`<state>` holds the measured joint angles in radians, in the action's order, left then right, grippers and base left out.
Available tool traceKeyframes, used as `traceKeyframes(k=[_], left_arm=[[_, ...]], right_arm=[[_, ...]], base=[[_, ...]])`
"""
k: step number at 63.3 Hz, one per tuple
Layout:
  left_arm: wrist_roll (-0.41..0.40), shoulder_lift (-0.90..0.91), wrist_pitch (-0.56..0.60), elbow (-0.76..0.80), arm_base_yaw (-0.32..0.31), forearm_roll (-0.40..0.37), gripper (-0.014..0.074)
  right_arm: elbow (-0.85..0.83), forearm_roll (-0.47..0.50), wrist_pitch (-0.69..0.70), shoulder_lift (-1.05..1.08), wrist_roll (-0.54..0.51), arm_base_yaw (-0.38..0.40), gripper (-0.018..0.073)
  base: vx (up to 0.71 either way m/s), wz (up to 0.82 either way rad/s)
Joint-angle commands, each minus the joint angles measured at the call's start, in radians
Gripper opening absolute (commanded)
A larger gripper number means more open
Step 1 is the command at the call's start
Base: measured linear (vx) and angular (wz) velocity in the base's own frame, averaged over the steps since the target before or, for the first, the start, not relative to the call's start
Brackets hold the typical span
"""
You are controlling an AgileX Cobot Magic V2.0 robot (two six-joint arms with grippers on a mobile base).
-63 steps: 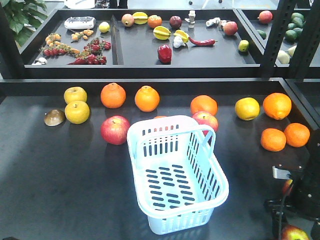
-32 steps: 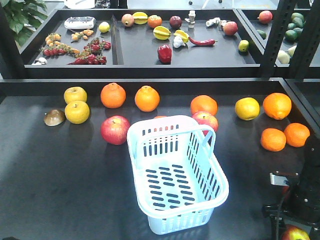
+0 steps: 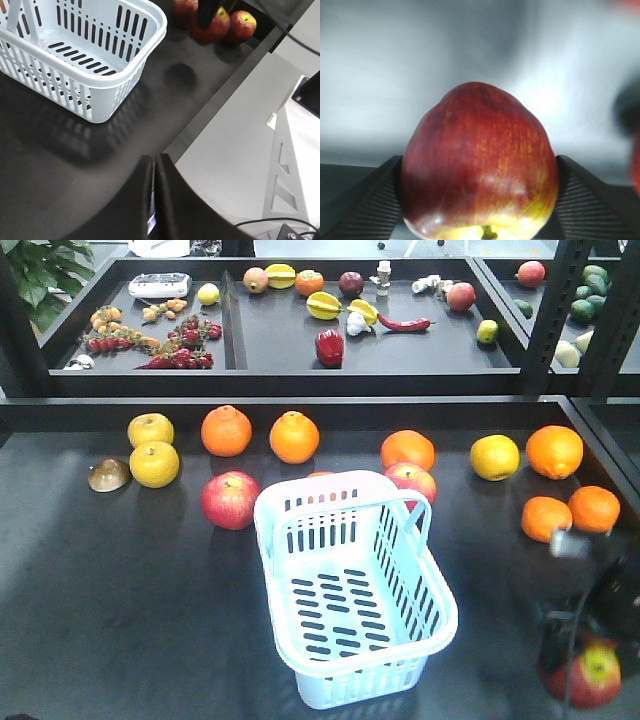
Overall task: Pick three apples into basket with both arms
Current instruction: 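Carry the apple over the basket and release it with the right gripper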
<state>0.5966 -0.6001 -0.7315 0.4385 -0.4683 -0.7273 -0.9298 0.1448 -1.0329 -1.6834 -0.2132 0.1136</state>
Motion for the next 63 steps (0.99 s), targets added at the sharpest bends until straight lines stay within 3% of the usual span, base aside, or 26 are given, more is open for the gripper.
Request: traceKeyframes(k=[1, 11, 19, 33, 40, 51, 63], left_arm=[[-0.002, 0.000, 0.042, 0.023, -0.003, -0.042, -0.0006], [-0.002, 0.000, 0.051, 0.023, -0.003, -0.041, -0.0006], [-0.002, 0.000, 0.063, 0.023, -0.003, -0.040, -0.0006], [-0.002, 0.000, 0.065, 0.023, -0.003, -0.036, -0.0006], [-0.002, 0.000, 0.065, 0.023, -0.003, -0.036, -0.0006], [-0.002, 0.000, 0.063, 0.023, -0.003, -0.036, -0.0006], [-0.002, 0.000, 0.060, 0.023, -0.003, -0.036, -0.0006]], right_arm=[[-0.037, 0.069, -0.046, 0.176, -0.041, 0.006, -0.0010], [-0.037, 0.294, -0.050, 0.392, -0.174, -0.023, -0.0005], [-0.037, 0.460, -0.007, 0.484, -0.222, -0.128, -0.0003], [-0.036, 0.489, 0.211, 0.432, -0.208, -0.379, 0.0021], [-0.036, 0.487, 0.319, 0.345, -0.216, -0.457, 0.0064], [-0.036, 0.491, 0.439, 0.208, -0.245, -0.502, 0.0245], [-0.036, 0.497, 0.440, 0.142, -0.272, -0.502, 0.0579]], base=[[0.00, 0.00], [0.00, 0.00], [0.00, 0.00], [0.00, 0.00], [0.00, 0.00], [0.00, 0.00], [0.00, 0.00]])
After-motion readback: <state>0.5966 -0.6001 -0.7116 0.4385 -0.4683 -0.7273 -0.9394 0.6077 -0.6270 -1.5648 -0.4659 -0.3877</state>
